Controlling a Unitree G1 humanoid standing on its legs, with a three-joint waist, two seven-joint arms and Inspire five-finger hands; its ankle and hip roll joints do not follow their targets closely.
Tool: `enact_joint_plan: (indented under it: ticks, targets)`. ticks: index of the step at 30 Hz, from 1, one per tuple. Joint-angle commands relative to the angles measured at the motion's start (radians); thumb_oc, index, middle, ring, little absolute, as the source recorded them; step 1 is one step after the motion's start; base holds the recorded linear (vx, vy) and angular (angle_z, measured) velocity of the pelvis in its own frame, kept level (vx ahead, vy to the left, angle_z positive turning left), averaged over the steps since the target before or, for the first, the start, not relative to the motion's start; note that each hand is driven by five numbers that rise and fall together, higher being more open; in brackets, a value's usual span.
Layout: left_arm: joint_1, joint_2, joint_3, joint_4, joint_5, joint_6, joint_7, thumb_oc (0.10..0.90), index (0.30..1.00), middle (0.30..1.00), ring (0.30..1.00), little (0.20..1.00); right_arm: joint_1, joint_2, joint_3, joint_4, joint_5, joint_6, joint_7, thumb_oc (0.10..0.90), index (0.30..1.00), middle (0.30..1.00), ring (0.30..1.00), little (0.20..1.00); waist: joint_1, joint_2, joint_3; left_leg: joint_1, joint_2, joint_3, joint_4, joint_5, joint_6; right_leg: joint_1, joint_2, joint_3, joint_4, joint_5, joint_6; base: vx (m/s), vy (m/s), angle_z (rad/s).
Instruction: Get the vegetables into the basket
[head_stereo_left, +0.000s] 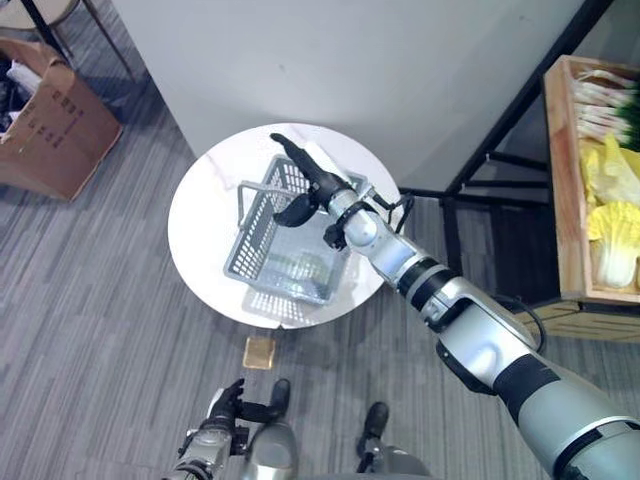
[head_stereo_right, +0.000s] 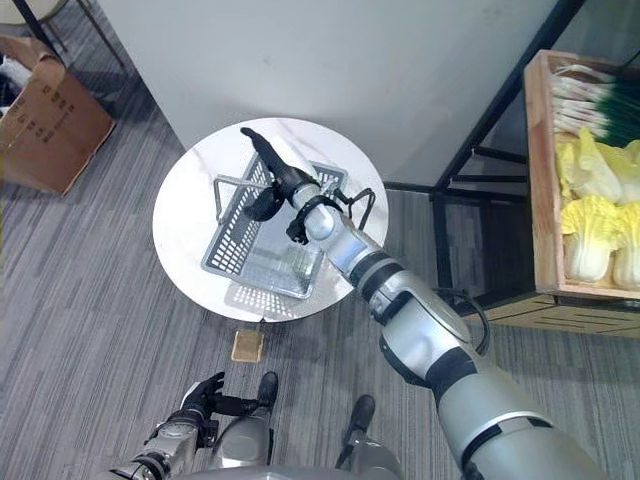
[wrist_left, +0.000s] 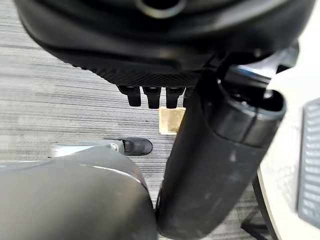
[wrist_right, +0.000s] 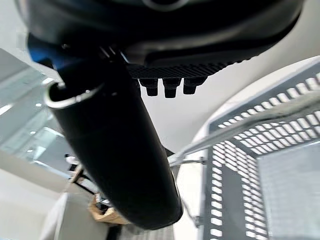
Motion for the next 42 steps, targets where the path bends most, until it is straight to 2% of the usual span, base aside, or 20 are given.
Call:
enact_joint_plan:
  ticks: [1,9,17,18,19,33,37,41,42]
  targets:
    - [-0.035,0.006,-0.092,0.050,0.000,-0.018,0.009,0.900,1.000,1.000,1.000,1.000,-0.237,0.028,-0.023,0.051,-0.030,-0.067,-0.064,0.900,1.000,1.000,1.000,1.000,0.009,-0.061,0.025,-0.010,-0.046,-0.020,-0.022,-0.007,0.012,0.040,-0.069,0.039,-0.001,0.011,0.064,0.01,0.053,0.03]
    - [-0.042,0.005,-0.109,0.049,-0.005,-0.024,0.010,0.900,1.000,1.000,1.000,1.000,-0.246,0.014,-0.017,0.143,-0.049,-0.072,-0.065,0.900,1.000,1.000,1.000,1.000,0.023,-0.049,0.043,-0.036,-0.057,-0.036,-0.022,-0.002,0.015,0.025,-0.079,0.025,-0.001,0.013,0.067,-0.01,0.027,0.06]
    - [-0.056,0.001,-0.107,0.050,-0.020,-0.030,0.016,0.900,1.000,1.000,1.000,1.000,-0.247,-0.070,0.034,0.210,-0.123,-0.092,-0.068,0.900,1.000,1.000,1.000,1.000,0.033,-0.042,0.063,-0.062,-0.064,-0.047,-0.022,0.006,0.016,0.003,-0.085,0.014,-0.001,0.018,0.073,-0.01,0.014,0.06]
    - [-0.056,0.000,-0.111,0.047,-0.021,-0.033,0.015,0.900,1.000,1.000,1.000,1.000,-0.244,-0.090,0.035,0.225,-0.136,-0.094,-0.077,0.439,0.355,0.355,0.355,0.355,0.035,-0.041,0.064,-0.066,-0.065,-0.049,-0.022,0.007,0.016,0.000,-0.085,0.013,-0.001,0.018,0.073,0.00,0.014,0.04]
    - [-0.054,-0.008,-0.116,0.049,-0.017,-0.031,0.008,0.900,1.000,1.000,1.000,1.000,-0.232,-0.103,0.038,0.236,-0.134,-0.102,-0.072,0.400,0.300,0.300,0.300,0.300,0.039,-0.038,0.065,-0.069,-0.068,-0.051,-0.022,0.007,0.017,-0.002,-0.087,0.014,-0.001,0.019,0.074,0.00,0.014,0.04]
    - [-0.042,-0.008,-0.099,0.058,0.005,-0.025,0.001,0.900,1.000,1.000,1.000,1.000,-0.159,-0.086,0.067,0.199,-0.182,-0.117,-0.033,0.400,0.300,0.300,0.300,0.300,0.032,-0.037,0.051,-0.040,-0.070,-0.041,-0.022,-0.007,0.021,0.021,-0.095,0.020,-0.001,0.013,0.072,0.00,0.002,0.00]
    - [-0.025,0.000,-0.059,0.080,0.054,-0.009,-0.005,0.900,1.000,1.000,1.000,1.000,-0.101,-0.140,0.110,-0.031,-0.226,-0.145,-0.030,0.400,0.300,0.300,0.300,0.300,0.004,-0.061,0.022,0.002,-0.062,-0.014,-0.022,-0.023,0.023,0.040,-0.090,0.043,-0.001,0.010,0.070,0.00,-0.003,-0.02]
    - [-0.014,-0.003,-0.039,0.087,0.066,-0.002,-0.010,0.900,1.000,1.000,1.000,1.000,-0.070,-0.167,0.114,-0.160,-0.224,-0.154,-0.021,0.400,0.300,0.300,0.300,0.300,-0.014,-0.070,0.008,0.023,-0.056,0.003,-0.022,-0.033,0.023,0.047,-0.088,0.057,-0.001,0.009,0.069,0.02,-0.015,-0.18]
    - [-0.006,-0.004,-0.022,0.090,0.084,0.005,-0.012,0.900,1.000,1.000,1.000,1.000,-0.040,-0.188,0.112,-0.257,-0.208,-0.166,-0.002,0.400,0.300,0.300,0.300,0.300,-0.030,-0.076,-0.004,0.039,-0.053,0.015,-0.022,-0.039,0.024,0.053,-0.085,0.069,-0.001,0.007,0.067,0.02,-0.025,-0.26]
